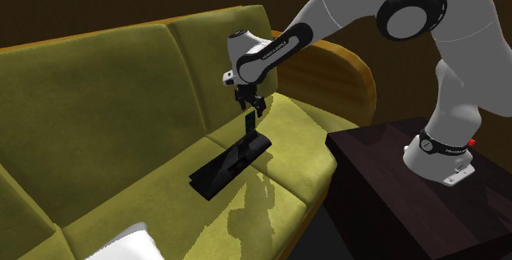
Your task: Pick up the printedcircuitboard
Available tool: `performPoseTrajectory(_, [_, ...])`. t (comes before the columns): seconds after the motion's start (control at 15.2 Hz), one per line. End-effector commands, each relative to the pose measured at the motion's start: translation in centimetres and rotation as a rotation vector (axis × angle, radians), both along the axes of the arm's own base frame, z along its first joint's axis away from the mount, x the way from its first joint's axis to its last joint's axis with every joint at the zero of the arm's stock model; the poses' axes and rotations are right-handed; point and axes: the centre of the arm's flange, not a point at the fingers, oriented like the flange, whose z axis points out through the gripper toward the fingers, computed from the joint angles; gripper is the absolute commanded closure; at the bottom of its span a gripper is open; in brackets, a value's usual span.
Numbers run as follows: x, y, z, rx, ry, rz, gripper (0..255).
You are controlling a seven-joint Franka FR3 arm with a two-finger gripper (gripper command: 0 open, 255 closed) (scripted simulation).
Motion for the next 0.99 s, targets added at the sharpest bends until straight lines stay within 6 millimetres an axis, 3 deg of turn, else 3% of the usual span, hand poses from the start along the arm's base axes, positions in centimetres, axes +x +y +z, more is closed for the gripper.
performPoseTrajectory(0.0, [0.2,-0.2,-1.2,0.000,0.001,0.002,0])
performPoseTrajectory(0.26, [0.2,-0.2,-3.6,0.000,0.001,0.002,0])
performPoseTrajectory(0.4, [0.2,-0.2,-3.6,0.000,0.001,0.002,0])
performPoseTrajectory(0.46, [0.2,-0.2,-3.6,0.000,0.001,0.002,255])
performPoseTrajectory(0.92, [0.2,-0.2,-3.6,0.000,0.001,0.002,255])
